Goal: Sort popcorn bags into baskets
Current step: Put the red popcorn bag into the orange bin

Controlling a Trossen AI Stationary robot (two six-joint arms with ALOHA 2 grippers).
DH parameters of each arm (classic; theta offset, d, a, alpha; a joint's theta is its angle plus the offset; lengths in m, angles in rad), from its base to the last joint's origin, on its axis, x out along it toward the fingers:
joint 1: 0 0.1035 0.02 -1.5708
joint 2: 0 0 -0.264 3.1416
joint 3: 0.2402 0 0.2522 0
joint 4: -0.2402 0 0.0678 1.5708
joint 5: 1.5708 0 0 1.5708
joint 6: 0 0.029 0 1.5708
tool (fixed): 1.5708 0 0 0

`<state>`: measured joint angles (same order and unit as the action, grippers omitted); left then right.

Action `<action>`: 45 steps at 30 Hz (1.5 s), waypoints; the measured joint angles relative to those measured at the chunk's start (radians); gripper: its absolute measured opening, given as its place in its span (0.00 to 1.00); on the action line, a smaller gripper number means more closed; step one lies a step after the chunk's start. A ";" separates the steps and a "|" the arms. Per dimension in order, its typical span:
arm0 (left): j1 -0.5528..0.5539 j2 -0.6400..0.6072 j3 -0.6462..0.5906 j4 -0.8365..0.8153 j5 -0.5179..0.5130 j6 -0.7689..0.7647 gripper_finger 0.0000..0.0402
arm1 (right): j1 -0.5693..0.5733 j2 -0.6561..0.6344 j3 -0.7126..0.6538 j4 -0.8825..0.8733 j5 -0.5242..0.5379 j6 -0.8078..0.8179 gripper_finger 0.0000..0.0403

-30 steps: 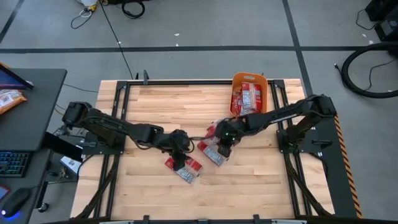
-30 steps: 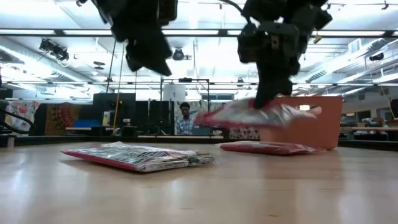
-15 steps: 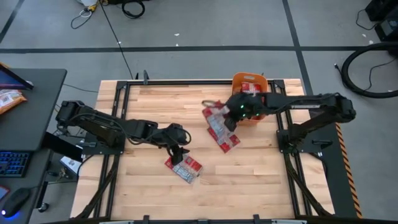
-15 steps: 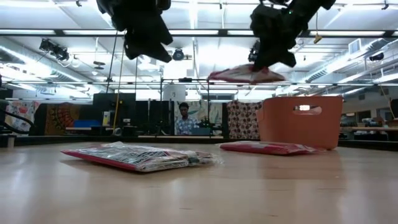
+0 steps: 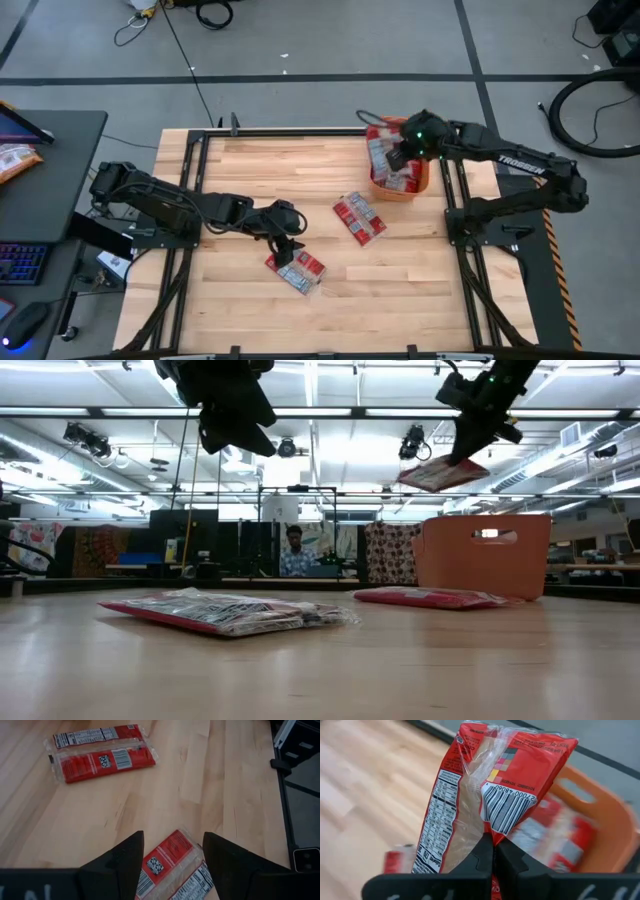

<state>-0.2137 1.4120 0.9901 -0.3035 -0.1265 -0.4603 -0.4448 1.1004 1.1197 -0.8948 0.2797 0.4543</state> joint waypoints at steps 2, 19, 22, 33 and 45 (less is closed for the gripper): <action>0.001 0.001 0.000 0.001 0.000 0.000 0.52 | -0.060 -0.001 0.005 -0.031 0.004 -0.010 0.03; 0.003 0.001 0.000 0.003 0.000 0.001 0.52 | -0.405 0.209 -0.030 -0.128 -0.145 -0.169 0.14; 0.003 0.001 0.000 0.003 0.000 0.000 0.52 | -0.418 0.235 -0.030 -0.175 -0.170 -0.131 0.20; 0.003 0.002 0.000 0.005 0.000 0.000 0.52 | -0.396 0.206 0.179 -0.477 -0.204 0.321 0.26; 0.003 0.002 0.000 0.006 0.000 0.000 0.52 | -0.247 0.182 0.475 -0.488 -0.109 0.599 0.26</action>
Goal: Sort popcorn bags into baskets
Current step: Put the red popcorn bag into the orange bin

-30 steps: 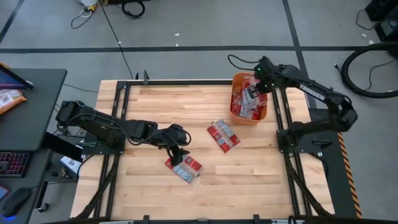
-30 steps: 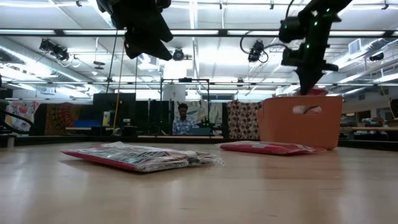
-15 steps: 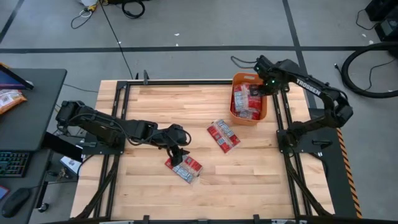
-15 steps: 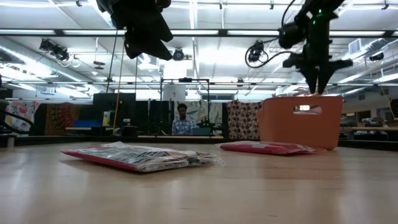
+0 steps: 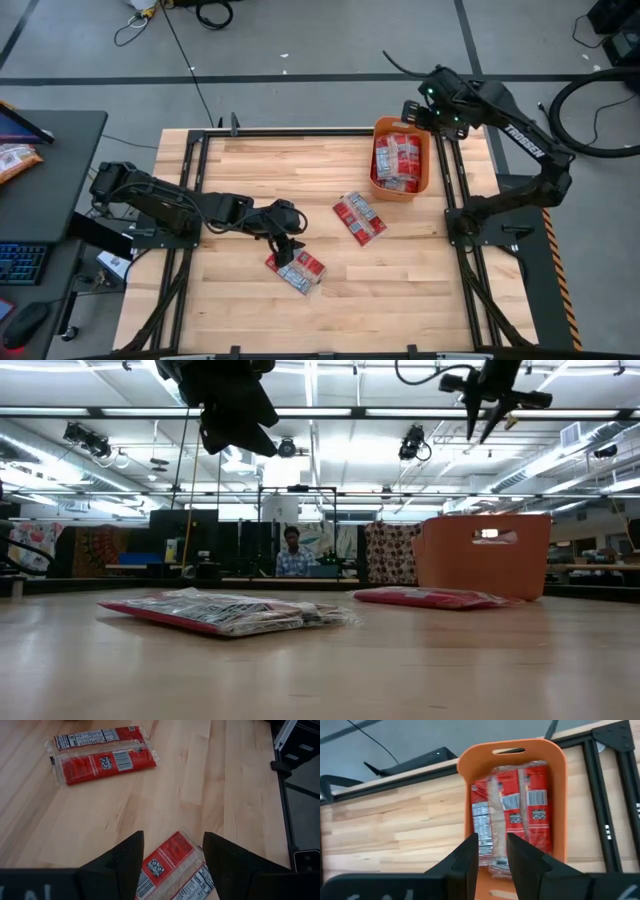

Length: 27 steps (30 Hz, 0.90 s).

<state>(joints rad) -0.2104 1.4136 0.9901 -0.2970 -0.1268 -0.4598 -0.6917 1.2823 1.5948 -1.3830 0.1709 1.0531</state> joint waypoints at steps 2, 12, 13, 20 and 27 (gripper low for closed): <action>0.000 0.000 0.000 0.000 0.000 0.000 0.52 | 0.015 0.000 0.008 -0.001 0.013 0.012 0.26; 0.000 0.000 0.000 0.000 0.000 0.000 0.52 | 0.065 0.009 0.008 0.004 0.075 -0.007 0.26; 0.000 0.000 0.000 0.000 0.000 0.000 0.52 | 0.067 0.009 0.008 0.005 0.079 -0.022 0.26; 0.000 0.000 0.000 0.000 0.000 0.000 0.52 | 0.070 0.009 0.008 0.001 0.144 -0.218 0.26; 0.000 0.000 0.000 0.000 0.000 0.000 0.52 | 0.038 0.009 0.008 0.002 0.259 -0.529 0.26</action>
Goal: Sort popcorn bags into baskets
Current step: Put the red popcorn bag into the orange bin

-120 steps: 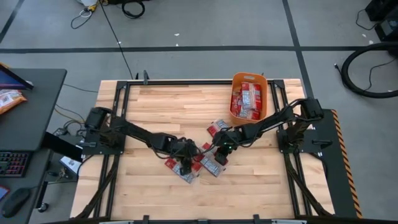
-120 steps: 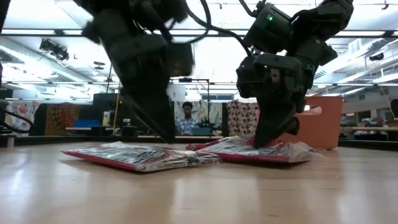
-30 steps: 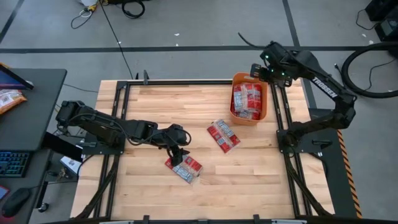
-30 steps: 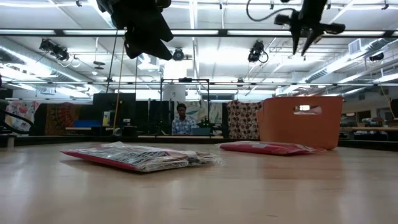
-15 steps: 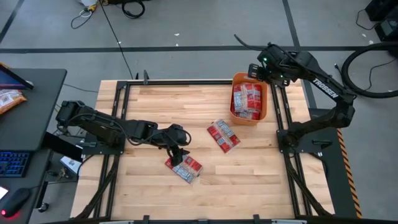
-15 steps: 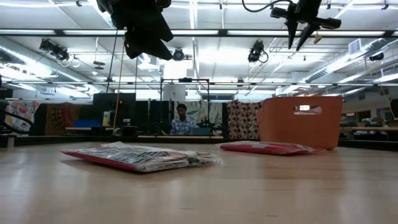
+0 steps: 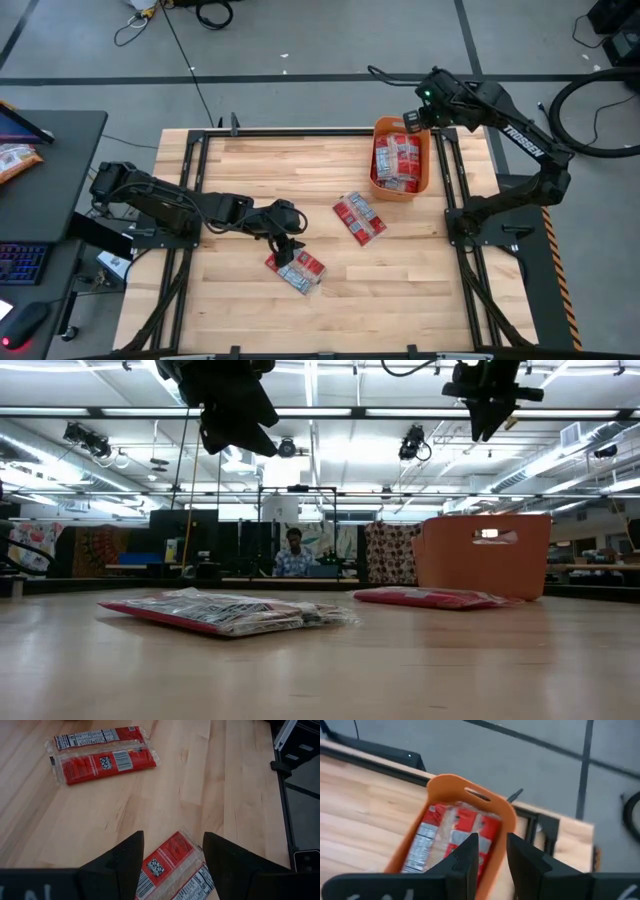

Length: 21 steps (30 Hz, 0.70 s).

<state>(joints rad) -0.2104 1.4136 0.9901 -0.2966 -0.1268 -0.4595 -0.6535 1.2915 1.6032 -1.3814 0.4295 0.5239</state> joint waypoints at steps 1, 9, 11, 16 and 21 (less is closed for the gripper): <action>0.000 0.000 0.000 0.000 0.000 0.000 0.52 | -0.005 0.000 0.000 0.005 0.003 -0.036 0.26; 0.000 0.000 0.000 0.000 0.000 0.000 0.52 | 0.005 0.000 0.000 0.033 -0.174 -0.134 0.26; 0.002 0.000 -0.001 0.017 -0.007 0.033 0.52 | 0.031 0.000 0.000 0.041 -0.252 -0.141 0.26; 0.021 0.000 -0.001 0.183 -0.019 0.057 0.52 | 0.143 -0.001 -0.018 0.090 -0.319 -0.142 0.26; 0.024 0.000 -0.001 0.289 -0.019 0.060 0.52 | 0.270 -0.002 -0.086 0.173 -0.321 -0.131 0.26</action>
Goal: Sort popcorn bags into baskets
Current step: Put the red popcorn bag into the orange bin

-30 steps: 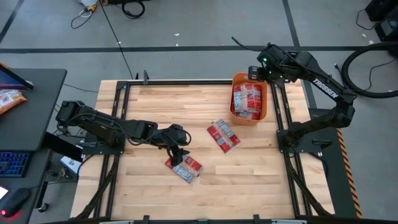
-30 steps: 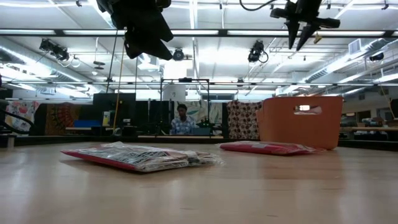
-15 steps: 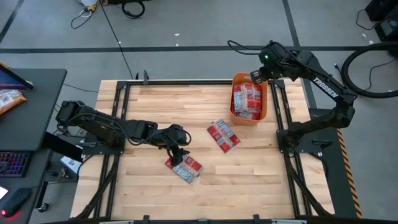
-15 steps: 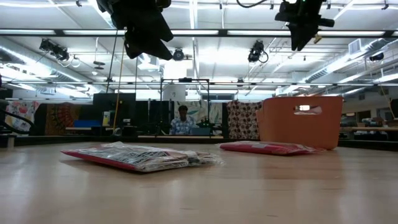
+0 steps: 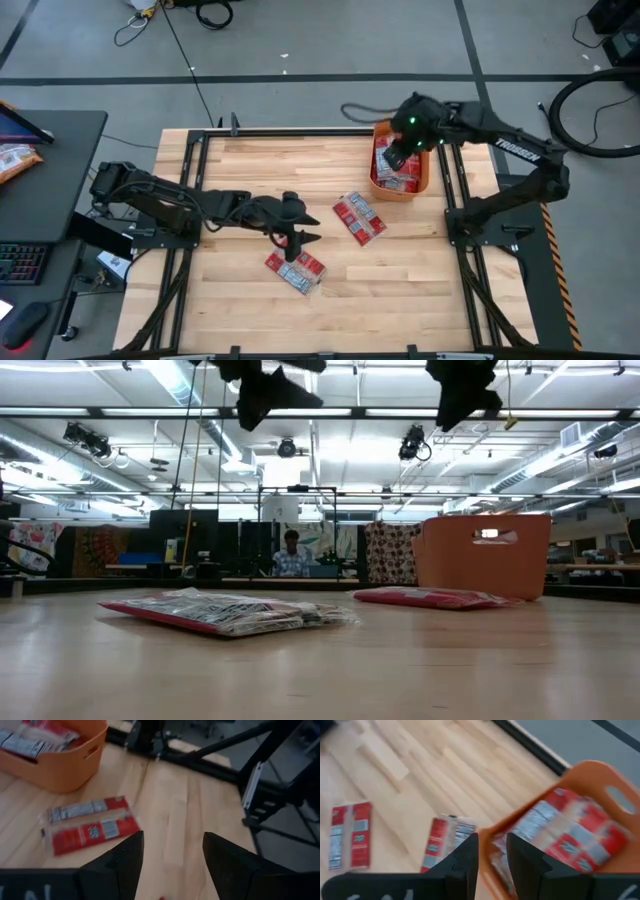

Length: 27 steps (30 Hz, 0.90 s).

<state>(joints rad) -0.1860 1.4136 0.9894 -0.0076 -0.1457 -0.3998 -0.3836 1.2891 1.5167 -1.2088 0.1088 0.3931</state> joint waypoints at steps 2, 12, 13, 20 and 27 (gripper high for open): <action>0.000 0.000 0.000 0.026 0.001 0.000 0.52 | 0.040 0.000 -0.040 0.053 0.000 0.014 0.26; -0.018 0.000 0.000 0.181 0.001 -0.332 0.52 | 0.278 0.000 -0.201 0.190 -0.001 0.134 0.26; -0.023 0.000 0.001 0.177 0.008 -0.375 0.52 | 0.303 0.000 -0.212 0.203 0.005 0.144 0.26; -0.037 0.000 0.000 0.228 0.003 -0.486 0.52 | 0.430 0.000 -0.287 0.334 0.076 0.198 0.26; -0.035 0.000 0.000 0.255 0.051 -0.476 0.52 | 0.475 0.000 -0.331 0.382 0.081 0.284 0.26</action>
<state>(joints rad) -0.2207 1.4136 0.9897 0.2479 -0.0944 -0.8757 0.0912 1.2888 1.1860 -0.8264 0.1902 0.6774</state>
